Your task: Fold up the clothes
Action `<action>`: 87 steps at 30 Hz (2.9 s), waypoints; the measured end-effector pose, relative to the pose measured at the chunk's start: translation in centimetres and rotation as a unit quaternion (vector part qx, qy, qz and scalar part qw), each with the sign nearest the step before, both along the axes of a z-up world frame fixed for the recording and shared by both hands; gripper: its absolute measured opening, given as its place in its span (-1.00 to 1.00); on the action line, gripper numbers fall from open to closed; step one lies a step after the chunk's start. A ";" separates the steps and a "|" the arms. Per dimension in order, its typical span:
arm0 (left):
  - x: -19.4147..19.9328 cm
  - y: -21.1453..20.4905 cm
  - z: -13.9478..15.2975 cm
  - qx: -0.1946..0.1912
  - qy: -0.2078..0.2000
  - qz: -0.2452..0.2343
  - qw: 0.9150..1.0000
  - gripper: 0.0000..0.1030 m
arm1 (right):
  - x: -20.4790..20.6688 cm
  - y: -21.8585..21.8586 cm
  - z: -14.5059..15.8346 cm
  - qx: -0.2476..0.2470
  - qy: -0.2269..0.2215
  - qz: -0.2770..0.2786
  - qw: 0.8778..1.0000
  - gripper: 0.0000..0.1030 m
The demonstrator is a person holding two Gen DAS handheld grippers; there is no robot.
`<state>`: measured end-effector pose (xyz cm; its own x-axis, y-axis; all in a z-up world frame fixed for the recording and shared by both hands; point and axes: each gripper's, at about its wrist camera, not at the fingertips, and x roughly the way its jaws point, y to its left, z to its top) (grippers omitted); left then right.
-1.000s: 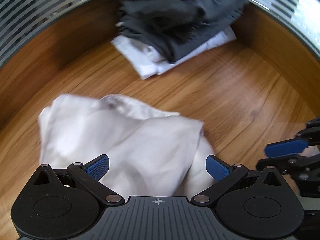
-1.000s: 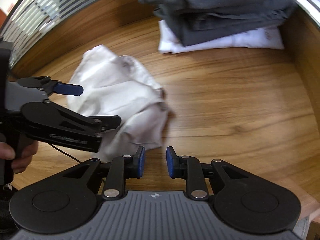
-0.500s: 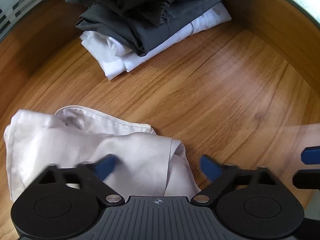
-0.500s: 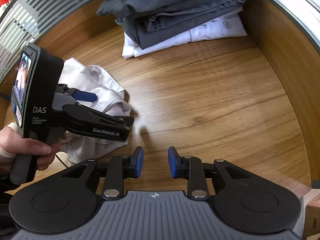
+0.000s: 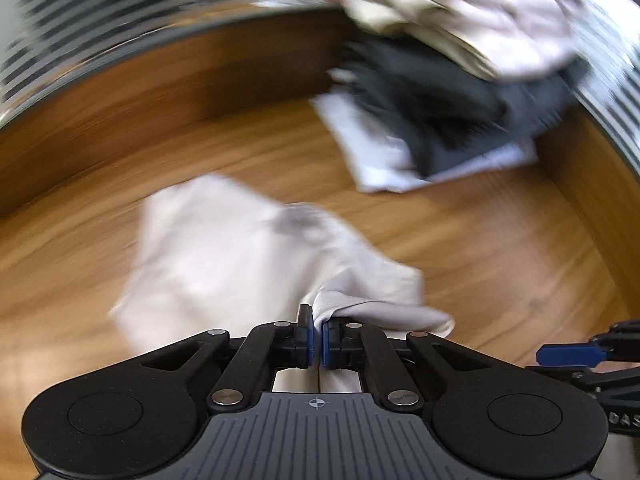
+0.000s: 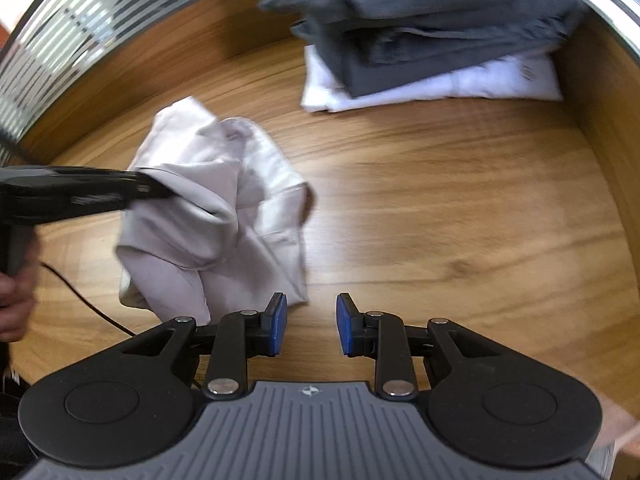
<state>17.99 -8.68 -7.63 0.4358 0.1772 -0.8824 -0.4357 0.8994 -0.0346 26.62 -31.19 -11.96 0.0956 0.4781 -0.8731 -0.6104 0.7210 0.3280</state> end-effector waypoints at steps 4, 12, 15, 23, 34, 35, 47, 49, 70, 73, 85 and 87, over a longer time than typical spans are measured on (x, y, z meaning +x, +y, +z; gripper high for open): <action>-5.6 3.4 0.1 -0.005 0.011 0.091 0.996 -0.87 | -0.5 2.8 -0.3 0.001 -0.002 0.040 0.999 -0.41; -14.7 6.5 -4.1 -0.023 0.077 0.238 0.968 -0.86 | -1.8 8.3 -1.0 -0.008 -0.001 0.118 0.993 -0.41; -16.7 6.7 -5.4 -0.044 0.084 0.262 0.960 -0.80 | -2.2 9.7 -1.2 -0.014 -0.003 0.142 0.990 -0.41; -17.6 5.9 -2.7 -0.044 0.035 0.236 0.970 -0.12 | -2.5 11.0 -1.1 -0.023 -0.010 0.163 0.986 -0.41; -9.3 4.5 -1.4 -0.021 0.016 0.089 0.996 0.34 | -2.6 9.1 -0.7 -0.025 -0.016 0.138 0.990 -0.41; -8.8 4.4 -1.9 -0.019 0.023 0.080 0.996 0.35 | -2.7 8.8 -0.7 -0.026 -0.016 0.135 0.990 -0.41; -7.9 5.2 -5.1 0.041 0.062 0.061 0.995 -0.59 | -4.6 9.7 -1.6 -0.038 -0.019 0.125 0.991 -0.41; -9.1 6.2 -4.4 0.022 0.050 0.078 0.995 -0.68 | -4.9 10.3 -1.4 -0.038 -0.022 0.129 0.991 -0.41; -29.2 17.1 -0.7 -0.023 0.065 0.336 0.939 -0.72 | -6.4 23.9 -1.9 -0.058 -0.071 0.182 0.979 -0.41; -31.8 17.5 -0.7 -0.023 0.072 0.360 0.930 -0.72 | -6.3 25.8 -2.8 -0.066 -0.069 0.191 0.977 -0.40; -35.7 17.4 0.3 -0.039 0.049 0.354 0.933 -0.43 | -6.2 29.3 -5.0 -0.093 -0.064 0.185 0.976 -0.97; -35.4 17.5 0.5 -0.042 0.045 0.336 0.940 -0.23 | -6.6 28.3 -4.3 -0.084 -0.065 0.178 0.978 -0.99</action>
